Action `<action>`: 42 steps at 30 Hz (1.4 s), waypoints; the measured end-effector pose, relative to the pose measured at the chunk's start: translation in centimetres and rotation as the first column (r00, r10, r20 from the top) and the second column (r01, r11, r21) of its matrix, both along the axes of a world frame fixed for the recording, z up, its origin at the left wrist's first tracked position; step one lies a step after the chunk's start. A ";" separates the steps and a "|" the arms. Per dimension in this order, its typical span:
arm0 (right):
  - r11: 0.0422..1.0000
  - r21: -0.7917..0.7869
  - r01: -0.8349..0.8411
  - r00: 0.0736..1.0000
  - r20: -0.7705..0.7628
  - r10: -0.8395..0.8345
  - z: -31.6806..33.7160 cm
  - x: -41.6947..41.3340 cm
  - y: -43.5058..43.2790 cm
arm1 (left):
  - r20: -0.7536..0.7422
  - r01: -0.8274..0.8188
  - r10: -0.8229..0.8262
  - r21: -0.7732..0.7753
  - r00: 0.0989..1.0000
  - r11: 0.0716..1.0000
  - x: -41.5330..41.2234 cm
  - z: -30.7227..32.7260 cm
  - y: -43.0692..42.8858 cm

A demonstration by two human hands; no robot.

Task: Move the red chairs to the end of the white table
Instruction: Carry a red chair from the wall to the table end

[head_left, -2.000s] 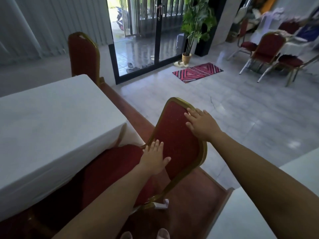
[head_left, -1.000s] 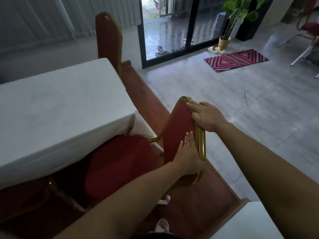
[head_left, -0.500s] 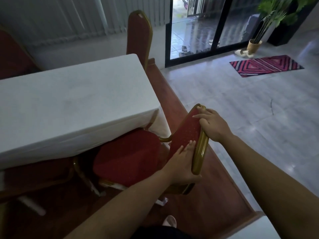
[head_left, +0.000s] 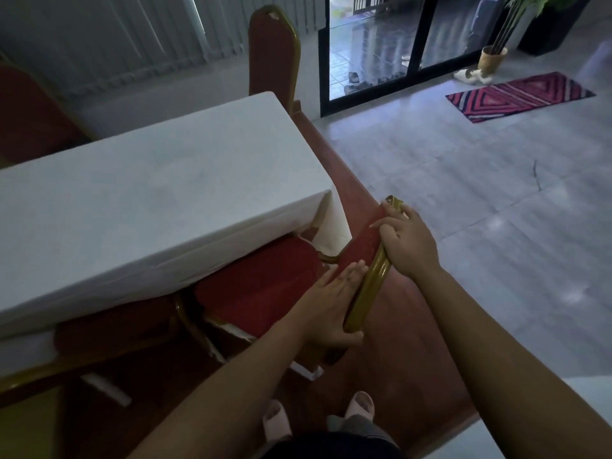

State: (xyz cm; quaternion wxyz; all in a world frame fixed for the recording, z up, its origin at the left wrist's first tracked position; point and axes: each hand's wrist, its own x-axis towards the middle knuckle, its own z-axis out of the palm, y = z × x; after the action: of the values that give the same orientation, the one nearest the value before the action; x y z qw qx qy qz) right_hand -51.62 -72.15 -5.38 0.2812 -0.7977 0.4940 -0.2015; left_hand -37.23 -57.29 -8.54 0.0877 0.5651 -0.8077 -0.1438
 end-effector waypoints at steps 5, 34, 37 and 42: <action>0.996 -0.080 0.041 0.998 0.044 -0.037 -0.2 3.7 5.2 | 0.087 0.045 -0.040 -0.058 0.995 0.997 5.2 -0.2 4.7; 0.932 -0.355 -0.075 0.973 0.177 0.146 -3.0 12.9 18.2 | 0.010 -0.344 0.373 -0.364 0.928 0.866 14.9 -0.8 17.8; 0.905 -0.384 -0.185 0.955 0.147 0.258 -3.4 14.1 18.7 | 0.061 -0.380 0.431 -0.373 0.901 0.847 17.0 -1.0 19.2; 0.871 -0.417 -0.258 0.943 0.088 0.321 -4.0 14.7 16.1 | 0.033 -0.446 0.495 -0.388 0.868 0.807 17.3 -1.4 18.0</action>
State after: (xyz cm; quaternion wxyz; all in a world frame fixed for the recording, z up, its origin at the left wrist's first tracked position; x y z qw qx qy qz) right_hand -36.89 -56.02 -9.39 0.1768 -0.8852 0.2936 -0.3148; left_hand -19.97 -39.26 -9.92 0.1709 0.7293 -0.6583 0.0742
